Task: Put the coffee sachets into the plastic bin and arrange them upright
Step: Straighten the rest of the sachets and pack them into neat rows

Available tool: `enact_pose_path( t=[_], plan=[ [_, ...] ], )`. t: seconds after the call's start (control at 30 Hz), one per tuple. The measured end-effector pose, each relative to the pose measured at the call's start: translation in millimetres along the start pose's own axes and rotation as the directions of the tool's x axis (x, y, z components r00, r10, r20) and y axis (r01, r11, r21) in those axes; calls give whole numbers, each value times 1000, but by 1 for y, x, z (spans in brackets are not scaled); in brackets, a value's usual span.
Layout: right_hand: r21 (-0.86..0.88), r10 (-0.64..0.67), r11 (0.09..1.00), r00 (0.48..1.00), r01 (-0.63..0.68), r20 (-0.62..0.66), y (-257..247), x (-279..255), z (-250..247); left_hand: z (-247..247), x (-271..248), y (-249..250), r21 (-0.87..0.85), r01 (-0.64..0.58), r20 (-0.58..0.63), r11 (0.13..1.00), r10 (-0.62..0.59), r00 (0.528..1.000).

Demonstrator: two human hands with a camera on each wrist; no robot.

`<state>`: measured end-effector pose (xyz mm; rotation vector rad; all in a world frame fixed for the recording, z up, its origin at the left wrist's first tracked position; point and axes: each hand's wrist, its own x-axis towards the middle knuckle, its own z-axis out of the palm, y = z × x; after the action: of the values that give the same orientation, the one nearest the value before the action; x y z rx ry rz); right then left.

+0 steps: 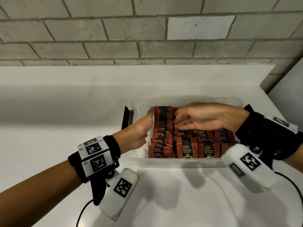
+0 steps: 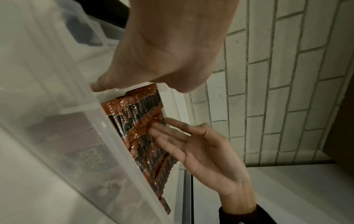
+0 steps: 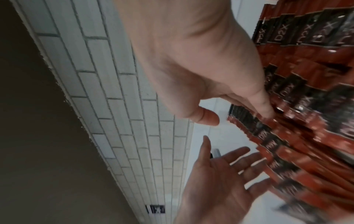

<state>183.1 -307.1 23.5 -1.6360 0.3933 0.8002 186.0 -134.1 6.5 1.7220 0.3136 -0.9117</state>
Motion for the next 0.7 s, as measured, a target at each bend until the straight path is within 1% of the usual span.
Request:
enact_pose_path(
  t=[0.07,0.17,0.27,0.37,0.43,0.53,0.7],
  plan=[
    [-49,58,997,996,-54,69,10,-4,5,-1,-2,-6,26,34,56,999,-36,998],
    [-17,99,995,989,-98,107,19,-2,13,7,-8,-6,89,74,58,993,-79,995],
    [73,99,992,992,-106,84,14,0,15,8,-9,-6,71,46,49,996,-50,998],
    [133,76,988,996,-81,43,9,0,10,5,-8,-9,31,40,44,999,-41,998],
    [133,80,988,996,-84,31,9,0,9,4,-11,-9,15,47,53,999,-47,997],
    [103,92,990,994,-98,53,11,2,14,8,-14,-7,-3,66,83,998,-66,994],
    [77,45,996,998,-49,54,5,-7,3,4,-16,-8,20,79,60,997,-80,995]
  ],
)
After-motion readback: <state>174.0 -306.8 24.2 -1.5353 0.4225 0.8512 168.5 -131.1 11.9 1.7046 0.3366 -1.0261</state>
